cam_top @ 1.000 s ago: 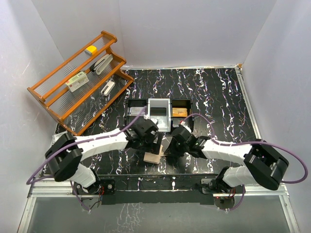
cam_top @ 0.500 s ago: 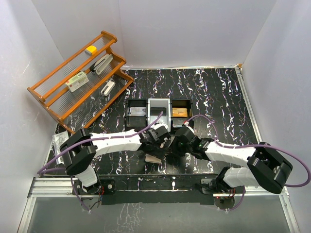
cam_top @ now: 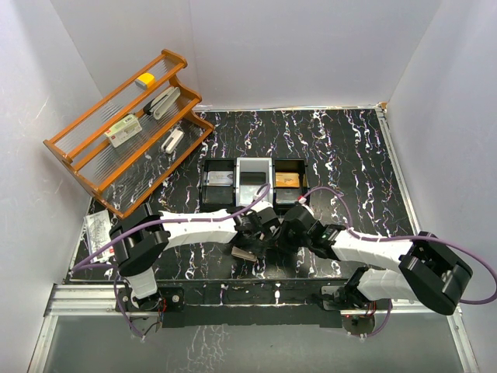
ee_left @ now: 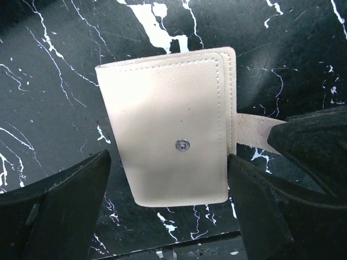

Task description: Take the credit cards out of the card holder

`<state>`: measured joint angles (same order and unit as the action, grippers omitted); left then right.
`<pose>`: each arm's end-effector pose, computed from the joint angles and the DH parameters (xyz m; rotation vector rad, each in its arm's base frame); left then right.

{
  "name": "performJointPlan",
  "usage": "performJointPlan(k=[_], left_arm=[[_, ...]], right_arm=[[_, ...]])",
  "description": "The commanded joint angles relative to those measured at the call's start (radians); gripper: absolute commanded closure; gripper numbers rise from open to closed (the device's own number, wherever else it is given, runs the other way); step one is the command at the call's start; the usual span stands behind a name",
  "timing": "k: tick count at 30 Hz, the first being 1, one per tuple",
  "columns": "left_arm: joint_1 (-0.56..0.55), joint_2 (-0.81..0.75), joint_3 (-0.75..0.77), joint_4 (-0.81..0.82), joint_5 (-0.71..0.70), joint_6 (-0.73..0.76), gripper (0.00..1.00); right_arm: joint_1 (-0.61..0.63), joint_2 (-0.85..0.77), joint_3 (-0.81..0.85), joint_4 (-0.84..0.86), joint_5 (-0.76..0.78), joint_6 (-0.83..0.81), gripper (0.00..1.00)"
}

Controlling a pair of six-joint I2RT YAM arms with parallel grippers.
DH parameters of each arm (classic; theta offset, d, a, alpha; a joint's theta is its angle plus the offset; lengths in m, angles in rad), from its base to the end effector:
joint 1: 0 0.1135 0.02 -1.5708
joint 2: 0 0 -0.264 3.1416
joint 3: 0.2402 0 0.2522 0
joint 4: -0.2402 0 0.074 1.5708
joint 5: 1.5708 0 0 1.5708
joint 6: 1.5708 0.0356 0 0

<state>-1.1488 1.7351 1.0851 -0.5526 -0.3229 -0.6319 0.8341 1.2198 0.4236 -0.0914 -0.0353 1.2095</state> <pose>0.1468 -0.2994 0.1729 0.6020 2.5927 -0.1125 0.1419 0.1583 0.1433 0.4855 2.6465 0.8408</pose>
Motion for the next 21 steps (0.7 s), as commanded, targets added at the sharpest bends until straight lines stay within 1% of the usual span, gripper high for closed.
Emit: performJointPlan(k=[1,4,8,13,21], left_arm=[[-0.013,-0.01,0.035,-0.049,-0.078,-0.016,0.14],[-0.017,-0.025,0.038,-0.023,-0.057,-0.002,0.13],[-0.02,-0.005,0.037,-0.042,-0.088,-0.014,0.14],[-0.02,0.018,0.058,-0.116,-0.148,-0.072,0.24],[-0.02,-0.125,0.012,-0.074,-0.196,-0.083,0.35]], right_arm=[[-0.011,-0.036,-0.012,0.056,0.012,0.019,1.0],[-0.013,-0.035,-0.014,0.055,0.007,0.019,1.0],[-0.015,-0.029,-0.013,0.057,-0.004,0.015,1.0],[-0.017,-0.032,-0.01,0.055,-0.004,0.014,1.0],[-0.024,-0.023,0.006,0.024,-0.013,-0.006,1.0]])
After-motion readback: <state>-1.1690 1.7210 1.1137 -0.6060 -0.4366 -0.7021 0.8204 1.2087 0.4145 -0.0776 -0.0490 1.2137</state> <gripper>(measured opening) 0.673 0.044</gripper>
